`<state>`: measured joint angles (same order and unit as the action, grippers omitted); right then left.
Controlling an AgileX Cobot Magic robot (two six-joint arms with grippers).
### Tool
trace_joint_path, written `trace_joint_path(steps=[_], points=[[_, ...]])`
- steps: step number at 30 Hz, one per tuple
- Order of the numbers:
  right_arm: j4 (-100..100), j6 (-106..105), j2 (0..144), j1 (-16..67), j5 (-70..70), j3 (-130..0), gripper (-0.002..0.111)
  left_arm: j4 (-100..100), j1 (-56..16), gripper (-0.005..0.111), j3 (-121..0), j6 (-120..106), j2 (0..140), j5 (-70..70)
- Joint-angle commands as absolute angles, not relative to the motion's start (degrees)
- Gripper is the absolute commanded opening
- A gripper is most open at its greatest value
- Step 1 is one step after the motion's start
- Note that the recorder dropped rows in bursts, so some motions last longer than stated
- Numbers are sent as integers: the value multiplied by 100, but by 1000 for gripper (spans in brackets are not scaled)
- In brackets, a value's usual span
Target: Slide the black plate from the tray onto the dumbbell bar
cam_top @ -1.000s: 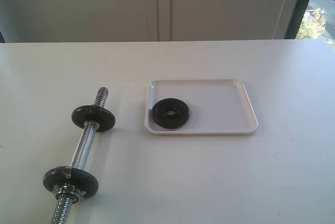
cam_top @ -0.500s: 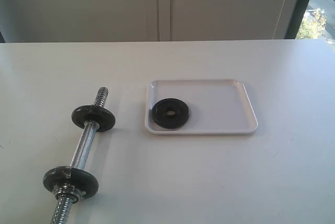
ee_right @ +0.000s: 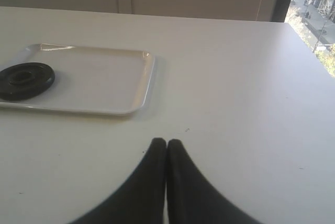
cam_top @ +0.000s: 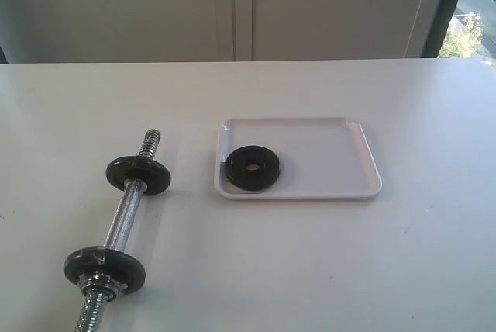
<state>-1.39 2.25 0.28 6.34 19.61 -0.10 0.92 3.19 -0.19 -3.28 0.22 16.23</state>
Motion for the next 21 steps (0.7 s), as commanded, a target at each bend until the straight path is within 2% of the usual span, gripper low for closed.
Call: trace_joint_path(steps=[1, 5, 7, 12, 15, 21], points=[[-153, 226, 0, 648, 1922, 0, 0, 49, 328, 0, 0, -46, 0, 2836], [-153, 226, 0, 648, 1922, 0, 0, 0, 328, 0, 0, 662, 0, 4182], [-153, 226, 0, 648, 1922, 0, 0, -45, 328, 0, 0, 606, 0, 4158], [-153, 226, 0, 764, 1922, 0, 0, -123, 328, 0, -896, 1716, 797, 3244], [-153, 226, 0, 794, 1922, 0, 0, 102, 328, 0, -1590, 1950, 1857, 2533], [-153, 226, 0, 794, 1922, 0, 0, 1154, 276, 0, -3180, 1929, 4588, 247]])
